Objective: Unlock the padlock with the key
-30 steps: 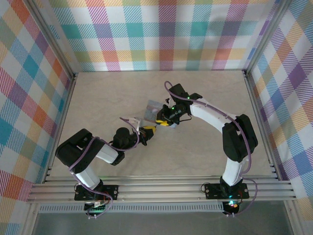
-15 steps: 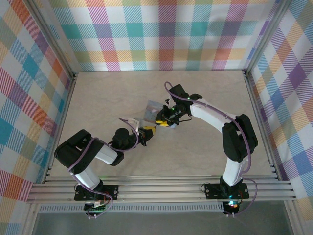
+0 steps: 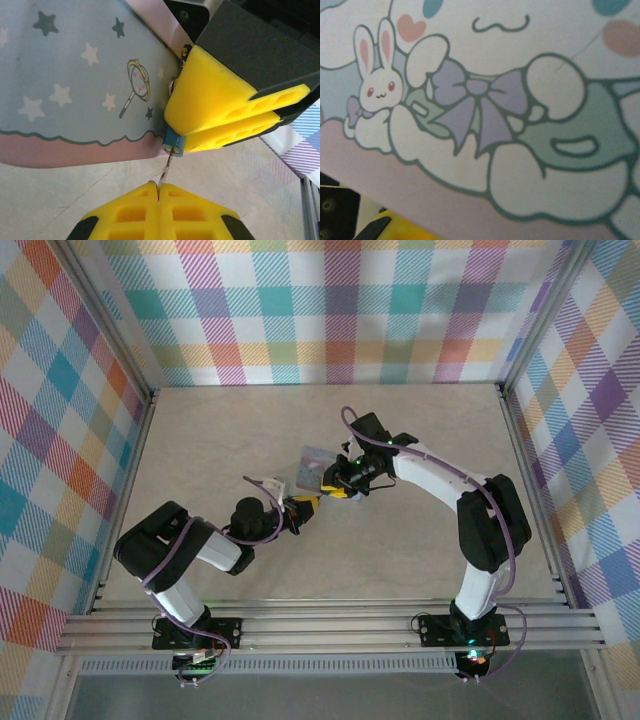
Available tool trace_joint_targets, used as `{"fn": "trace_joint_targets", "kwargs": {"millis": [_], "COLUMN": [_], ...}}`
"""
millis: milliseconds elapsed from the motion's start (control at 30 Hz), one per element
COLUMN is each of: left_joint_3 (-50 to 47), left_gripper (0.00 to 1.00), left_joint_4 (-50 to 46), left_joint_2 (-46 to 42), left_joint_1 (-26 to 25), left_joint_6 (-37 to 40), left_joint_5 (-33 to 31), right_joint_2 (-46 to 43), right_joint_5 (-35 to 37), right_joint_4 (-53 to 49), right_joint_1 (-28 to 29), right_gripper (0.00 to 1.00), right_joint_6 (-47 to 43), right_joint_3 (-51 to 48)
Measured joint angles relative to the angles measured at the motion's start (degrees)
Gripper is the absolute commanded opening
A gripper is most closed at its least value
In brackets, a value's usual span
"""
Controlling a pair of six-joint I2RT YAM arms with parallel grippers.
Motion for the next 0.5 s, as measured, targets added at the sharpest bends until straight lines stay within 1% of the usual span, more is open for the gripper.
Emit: {"fn": "trace_joint_targets", "kwargs": {"millis": [200,500], "left_joint_3": [0.24,0.22], "left_gripper": [0.00,0.00], "left_joint_4": [0.70,1.60], "left_joint_2": [0.79,0.72], "left_joint_1": [0.22,0.59], "left_joint_6": [-0.96,-1.64], "left_joint_5": [1.33,1.57], "right_joint_2": [-0.94,-1.84], "right_joint_5": [0.37,0.24], "right_joint_4": [0.85,3.32], "right_joint_1": [-0.17,-0.48], "right_gripper": [0.00,0.00], "right_joint_6": [0.94,2.86], "right_joint_3": [-1.18,-2.84]}}
